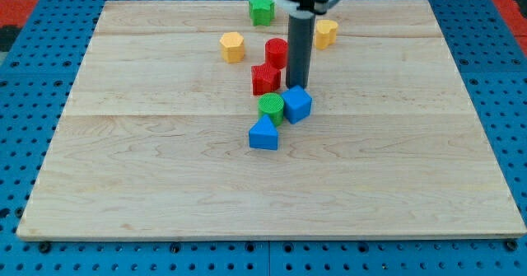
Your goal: Place the green circle below the green star
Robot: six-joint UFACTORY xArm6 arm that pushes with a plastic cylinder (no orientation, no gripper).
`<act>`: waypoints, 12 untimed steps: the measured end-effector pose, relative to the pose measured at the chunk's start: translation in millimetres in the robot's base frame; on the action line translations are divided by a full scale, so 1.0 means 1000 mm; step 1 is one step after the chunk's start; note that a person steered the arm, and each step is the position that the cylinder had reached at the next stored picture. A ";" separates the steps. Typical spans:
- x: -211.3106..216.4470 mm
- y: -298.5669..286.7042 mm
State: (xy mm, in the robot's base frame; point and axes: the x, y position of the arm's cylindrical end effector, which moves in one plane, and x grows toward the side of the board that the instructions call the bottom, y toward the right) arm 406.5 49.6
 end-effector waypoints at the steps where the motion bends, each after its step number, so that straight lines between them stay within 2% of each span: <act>1: 0.038 0.009; 2: 0.048 -0.029; 4: 0.016 -0.108; 6: 0.005 -0.226; 7: -0.040 -0.223; 8: -0.067 -0.168; 9: -0.071 -0.148; 10: -0.114 -0.122; 11: -0.135 -0.113; 12: -0.134 -0.088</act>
